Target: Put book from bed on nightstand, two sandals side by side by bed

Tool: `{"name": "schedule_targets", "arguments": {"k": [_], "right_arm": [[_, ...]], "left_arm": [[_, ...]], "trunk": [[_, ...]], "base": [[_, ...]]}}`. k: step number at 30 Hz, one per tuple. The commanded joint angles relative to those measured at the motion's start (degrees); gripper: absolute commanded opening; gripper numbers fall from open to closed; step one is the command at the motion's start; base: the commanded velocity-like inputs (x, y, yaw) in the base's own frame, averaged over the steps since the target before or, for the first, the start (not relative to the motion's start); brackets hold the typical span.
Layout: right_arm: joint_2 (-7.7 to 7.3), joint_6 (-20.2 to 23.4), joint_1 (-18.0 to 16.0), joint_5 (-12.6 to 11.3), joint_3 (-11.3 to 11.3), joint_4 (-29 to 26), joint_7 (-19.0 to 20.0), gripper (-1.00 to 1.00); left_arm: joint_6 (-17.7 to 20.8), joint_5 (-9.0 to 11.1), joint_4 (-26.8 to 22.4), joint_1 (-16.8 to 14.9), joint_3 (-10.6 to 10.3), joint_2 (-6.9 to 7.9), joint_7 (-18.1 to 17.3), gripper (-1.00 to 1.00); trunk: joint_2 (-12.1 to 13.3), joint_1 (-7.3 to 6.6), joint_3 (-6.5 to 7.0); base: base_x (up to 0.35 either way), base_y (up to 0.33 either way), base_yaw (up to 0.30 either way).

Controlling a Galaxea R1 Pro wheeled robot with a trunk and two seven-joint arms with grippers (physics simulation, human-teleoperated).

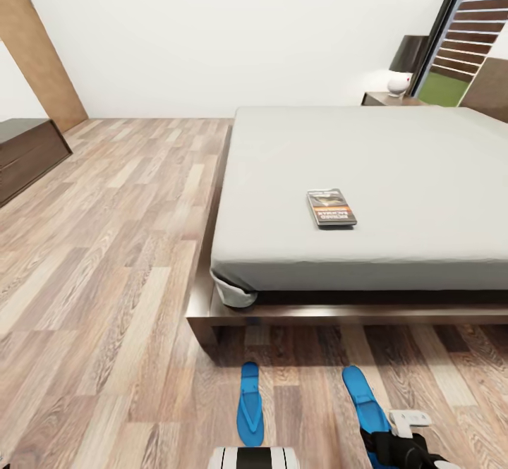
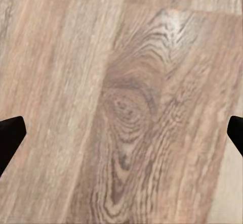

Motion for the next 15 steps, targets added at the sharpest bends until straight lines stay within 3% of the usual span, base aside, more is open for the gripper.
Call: {"name": "schedule_targets", "arguments": {"k": [1,9,15], "right_arm": [[-0.05,-0.18,-0.03,-0.45,0.07,0.29,-0.35,-1.0],[-0.05,-0.97,-1.48,-0.46,0.07,2.73,-0.35,-1.0],[-0.06,-1.02,-2.05,-0.46,0.07,3.88,-0.35,-1.0]], "left_arm": [[-0.1,0.57,0.05,-0.03,-0.44,0.0,-0.25,1.0],[-0.12,0.52,0.12,0.21,-0.44,-0.01,-0.08,1.0],[-0.12,0.59,0.92,0.23,-0.44,-0.01,0.02,1.0]], "trunk": [[-0.02,-0.01,-0.04],[-0.02,-0.01,-0.04],[-0.02,-0.01,-0.04]], "base": [[0.043,0.29,0.0],[0.114,0.269,0.0],[0.039,0.086,0.0]]}}
